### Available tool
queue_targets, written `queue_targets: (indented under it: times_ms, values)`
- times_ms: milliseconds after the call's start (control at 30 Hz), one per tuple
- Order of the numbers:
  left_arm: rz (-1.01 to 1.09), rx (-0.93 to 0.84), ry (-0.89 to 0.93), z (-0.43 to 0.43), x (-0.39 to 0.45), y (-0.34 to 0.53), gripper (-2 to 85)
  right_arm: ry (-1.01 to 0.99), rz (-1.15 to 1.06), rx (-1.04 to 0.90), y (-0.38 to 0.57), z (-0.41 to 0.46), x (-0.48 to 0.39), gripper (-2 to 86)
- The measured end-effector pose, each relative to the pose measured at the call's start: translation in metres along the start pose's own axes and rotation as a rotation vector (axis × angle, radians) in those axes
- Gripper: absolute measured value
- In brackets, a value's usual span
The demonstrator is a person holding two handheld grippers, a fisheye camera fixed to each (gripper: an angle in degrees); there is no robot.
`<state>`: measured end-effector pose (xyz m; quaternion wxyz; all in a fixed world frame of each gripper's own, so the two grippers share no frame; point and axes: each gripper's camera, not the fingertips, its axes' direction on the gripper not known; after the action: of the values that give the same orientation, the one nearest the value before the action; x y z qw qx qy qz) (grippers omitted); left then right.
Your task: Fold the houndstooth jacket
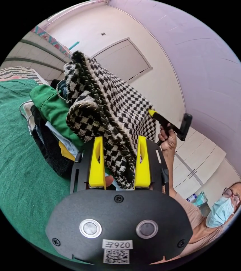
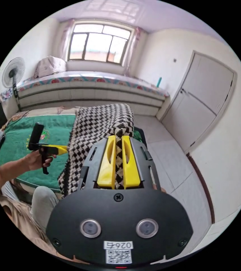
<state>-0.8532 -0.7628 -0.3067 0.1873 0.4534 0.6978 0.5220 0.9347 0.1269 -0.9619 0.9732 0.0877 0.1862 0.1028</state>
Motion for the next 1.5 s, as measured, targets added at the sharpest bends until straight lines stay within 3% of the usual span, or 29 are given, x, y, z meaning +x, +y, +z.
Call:
queue_targets:
  times_ms: [267,467,733,867,1000,1133,1167,1233,1367,1433,1500]
  values:
    - [0.035,0.317,0.230,-0.093,0.006,0.094,24.4,0.160,-0.490,0.345,-0.013,-0.170,-0.222,-1.1]
    - [0.198,0.428,0.395,-0.210,0.051,0.186,21.8,0.022,-0.704,0.578,-0.010,-0.264,-0.329,-1.1]
    - [0.293,0.520,0.128,-0.402,0.140,0.353,14.8,-0.404,-0.851,0.712,-0.041,-0.303,-0.406,-1.0]
    - [0.197,0.555,-0.144,-0.485,0.181,0.446,12.8,-0.673,-0.832,0.647,-0.082,-0.268,-0.441,-1.0]
    - [-0.073,0.515,-0.423,-0.535,0.169,0.499,12.8,-0.933,-0.750,0.373,-0.137,-0.159,-0.486,-0.5]
    - [-0.366,0.443,-0.636,-0.571,0.084,0.514,12.4,-0.921,-0.599,0.046,-0.171,-0.004,-0.540,-0.7]
    - [-0.522,0.420,-0.656,-0.584,0.047,0.527,11.1,-0.869,-0.518,-0.034,-0.170,0.050,-0.551,-0.9]
    - [-0.688,0.455,-0.644,-0.604,0.008,0.560,5.4,-0.840,-0.400,-0.124,-0.156,0.112,-0.555,-0.9]
    - [-0.517,0.818,-0.113,-0.623,-0.020,0.639,5.0,-0.831,-0.315,-0.080,-0.108,0.171,-0.548,-0.9]
    - [-0.443,0.817,-0.157,-0.624,-0.010,0.641,5.2,-0.812,-0.303,-0.138,-0.102,0.185,-0.552,-0.9]
    - [-0.415,0.794,-0.317,-0.617,0.020,0.631,5.7,-0.835,-0.342,-0.096,-0.106,0.176,-0.557,-0.9]
